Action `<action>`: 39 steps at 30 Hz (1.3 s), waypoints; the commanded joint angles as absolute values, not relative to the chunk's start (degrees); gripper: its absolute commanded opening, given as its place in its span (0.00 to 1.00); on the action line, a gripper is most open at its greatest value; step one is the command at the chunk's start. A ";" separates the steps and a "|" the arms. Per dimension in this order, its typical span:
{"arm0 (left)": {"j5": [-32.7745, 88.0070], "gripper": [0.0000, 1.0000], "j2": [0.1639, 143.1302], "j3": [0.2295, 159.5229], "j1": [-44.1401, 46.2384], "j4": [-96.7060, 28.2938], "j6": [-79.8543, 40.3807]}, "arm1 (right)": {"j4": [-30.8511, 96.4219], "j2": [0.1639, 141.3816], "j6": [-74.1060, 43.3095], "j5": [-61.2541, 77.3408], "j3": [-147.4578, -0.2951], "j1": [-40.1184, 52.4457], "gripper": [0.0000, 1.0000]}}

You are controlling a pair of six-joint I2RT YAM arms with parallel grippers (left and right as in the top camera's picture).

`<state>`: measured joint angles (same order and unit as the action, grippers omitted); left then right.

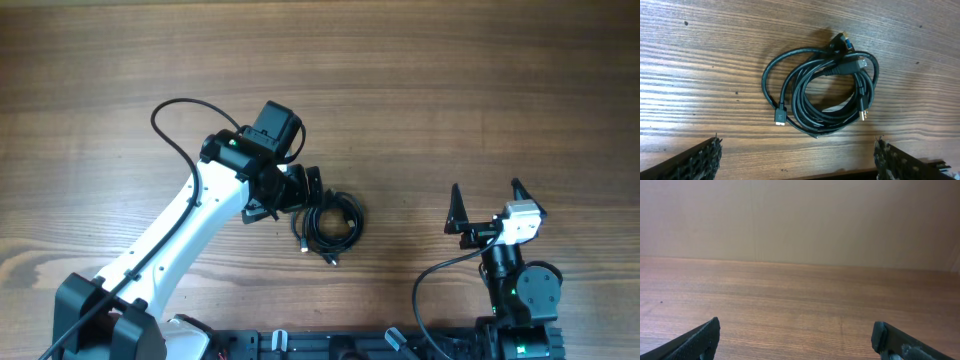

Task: Untangle cables
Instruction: 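Move the left gripper over the black cable coil, then raise the right gripper and bring it toward the cable coil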

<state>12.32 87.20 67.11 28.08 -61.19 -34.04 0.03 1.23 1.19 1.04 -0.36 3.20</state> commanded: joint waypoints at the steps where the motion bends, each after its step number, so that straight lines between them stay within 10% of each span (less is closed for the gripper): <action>1: 10.55 1.00 87.46 65.78 27.86 -60.84 -35.40 | -0.16 0.97 1.45 1.13 -0.30 2.92 1.00; 39: 7.40 1.00 87.46 64.71 27.86 -57.78 -35.38 | -0.16 0.97 1.45 1.13 -0.30 2.92 1.00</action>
